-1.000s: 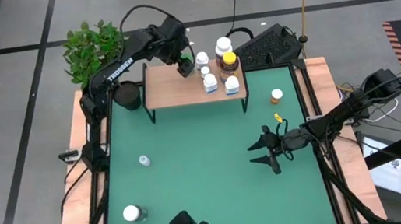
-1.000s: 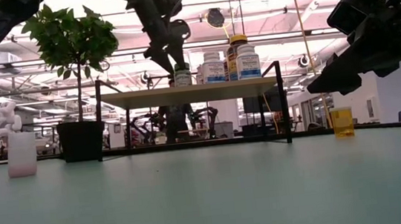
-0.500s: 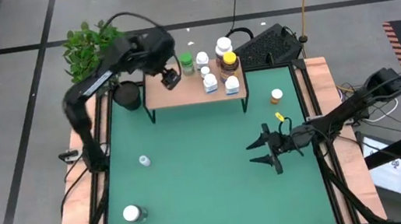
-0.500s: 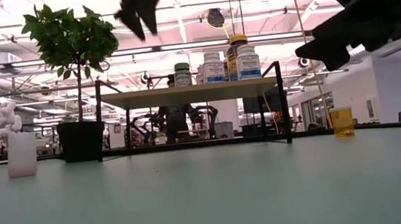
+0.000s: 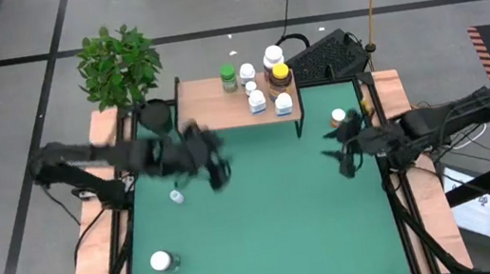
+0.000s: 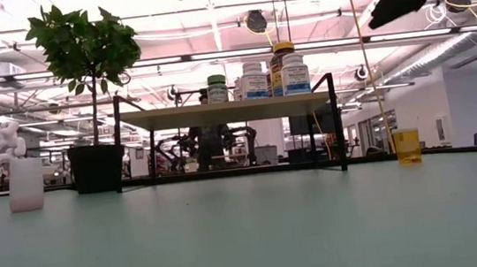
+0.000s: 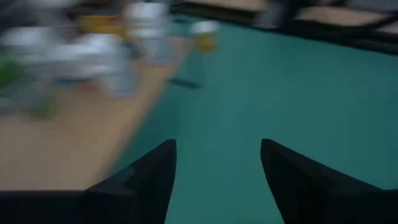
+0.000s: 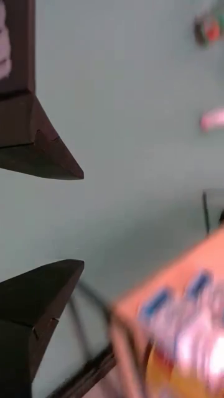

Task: Pick and place medicine bottles onto shelf by color
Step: Put the orange pill bottle on the shelf

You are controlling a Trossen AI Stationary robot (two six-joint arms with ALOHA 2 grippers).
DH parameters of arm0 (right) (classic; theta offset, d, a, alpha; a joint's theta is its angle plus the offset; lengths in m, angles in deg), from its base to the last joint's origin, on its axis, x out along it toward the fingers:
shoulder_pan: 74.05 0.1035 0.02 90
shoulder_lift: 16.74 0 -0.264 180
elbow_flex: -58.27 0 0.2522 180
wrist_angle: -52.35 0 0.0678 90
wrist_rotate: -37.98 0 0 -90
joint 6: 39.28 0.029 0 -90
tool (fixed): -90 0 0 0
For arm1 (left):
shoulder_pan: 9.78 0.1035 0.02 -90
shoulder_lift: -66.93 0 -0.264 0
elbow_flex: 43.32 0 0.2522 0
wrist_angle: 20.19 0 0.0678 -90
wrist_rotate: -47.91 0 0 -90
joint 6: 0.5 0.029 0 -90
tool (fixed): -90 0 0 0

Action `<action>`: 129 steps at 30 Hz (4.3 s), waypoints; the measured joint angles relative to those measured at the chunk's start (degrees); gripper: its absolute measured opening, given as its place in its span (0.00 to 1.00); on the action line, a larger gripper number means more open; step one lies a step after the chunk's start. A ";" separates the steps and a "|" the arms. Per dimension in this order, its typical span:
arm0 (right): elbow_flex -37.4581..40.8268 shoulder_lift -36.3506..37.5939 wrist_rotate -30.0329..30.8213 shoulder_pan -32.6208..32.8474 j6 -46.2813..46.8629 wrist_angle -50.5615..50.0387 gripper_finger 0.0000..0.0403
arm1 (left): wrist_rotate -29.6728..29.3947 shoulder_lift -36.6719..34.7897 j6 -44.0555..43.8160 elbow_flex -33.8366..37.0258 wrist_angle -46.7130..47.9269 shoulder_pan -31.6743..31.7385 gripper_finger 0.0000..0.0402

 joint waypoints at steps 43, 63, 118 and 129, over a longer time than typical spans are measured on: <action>0.49 -25.27 -19.36 -59.36 -12.18 -4.46 0.75 | 1.53 22.16 -2.65 38.12 -68.10 -9.55 0.53; 5.50 -25.29 -21.71 -62.02 -15.15 -0.46 0.49 | 1.55 22.16 -2.73 38.12 -67.74 -9.38 0.53; -63.40 -50.56 -22.81 -16.31 -19.54 -17.66 0.52 | 1.49 22.14 -4.61 38.08 -68.14 -9.34 0.53; -73.36 -63.16 -22.55 -26.63 -41.70 -13.59 0.52 | 1.46 22.13 -3.52 38.08 -67.72 -8.95 0.53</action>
